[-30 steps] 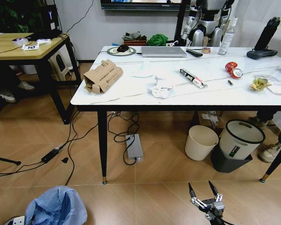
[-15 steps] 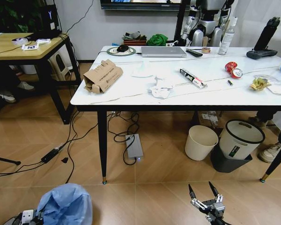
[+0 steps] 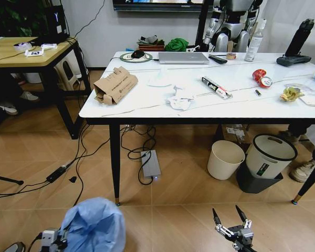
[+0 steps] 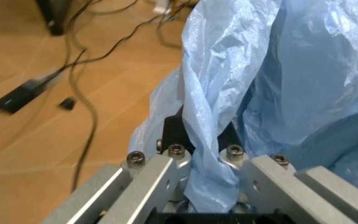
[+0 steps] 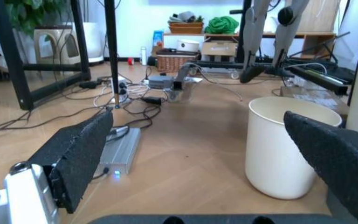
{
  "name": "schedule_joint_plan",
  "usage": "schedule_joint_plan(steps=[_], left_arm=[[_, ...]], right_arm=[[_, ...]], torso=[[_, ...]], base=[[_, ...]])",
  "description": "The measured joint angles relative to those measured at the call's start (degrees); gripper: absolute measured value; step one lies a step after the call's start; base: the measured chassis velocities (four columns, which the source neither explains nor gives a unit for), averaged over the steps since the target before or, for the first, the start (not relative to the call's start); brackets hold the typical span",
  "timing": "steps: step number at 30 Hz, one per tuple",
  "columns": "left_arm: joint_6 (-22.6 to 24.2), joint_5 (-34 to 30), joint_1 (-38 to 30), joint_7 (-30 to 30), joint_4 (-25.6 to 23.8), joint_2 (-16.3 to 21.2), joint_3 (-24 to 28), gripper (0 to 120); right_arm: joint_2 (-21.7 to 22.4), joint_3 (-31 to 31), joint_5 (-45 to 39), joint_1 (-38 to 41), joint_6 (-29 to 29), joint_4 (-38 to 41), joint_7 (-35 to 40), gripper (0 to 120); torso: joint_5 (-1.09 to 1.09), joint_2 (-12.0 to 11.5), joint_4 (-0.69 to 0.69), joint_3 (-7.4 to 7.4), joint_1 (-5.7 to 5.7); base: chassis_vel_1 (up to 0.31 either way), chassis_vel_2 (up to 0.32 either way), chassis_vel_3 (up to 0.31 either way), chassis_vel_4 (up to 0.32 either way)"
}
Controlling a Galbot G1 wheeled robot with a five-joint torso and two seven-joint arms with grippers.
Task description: Pick up the trash bin and place the trash from the table into it.
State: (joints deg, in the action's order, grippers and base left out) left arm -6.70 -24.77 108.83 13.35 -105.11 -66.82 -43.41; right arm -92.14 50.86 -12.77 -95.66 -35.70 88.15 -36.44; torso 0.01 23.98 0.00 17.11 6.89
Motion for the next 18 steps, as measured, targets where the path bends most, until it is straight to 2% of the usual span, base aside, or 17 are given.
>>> schedule_joint_plan(steps=[10, 18], left_arm=[[-0.7, 0.7, -0.1, 0.3, -2.6, 0.3, 2.5, 0], [-1.1, 1.4, -1.1, 0.7, -4.3, 0.3, 3.3, 0]], right_arm=[[0.0, 1.1, 0.8, -1.1, -0.2, 0.3, 0.0, 100], [0.0, 2.1, 1.2, -1.9, -1.2, -0.2, 0.0, 100]], torso=[[-0.01, 0.3, 0.00, 0.15, 0.10], [-0.01, 2.1, 0.00, 1.28, 0.78]], base=[[0.000, 0.000, 0.000, 0.000], [0.000, 0.000, 0.000, 0.000]])
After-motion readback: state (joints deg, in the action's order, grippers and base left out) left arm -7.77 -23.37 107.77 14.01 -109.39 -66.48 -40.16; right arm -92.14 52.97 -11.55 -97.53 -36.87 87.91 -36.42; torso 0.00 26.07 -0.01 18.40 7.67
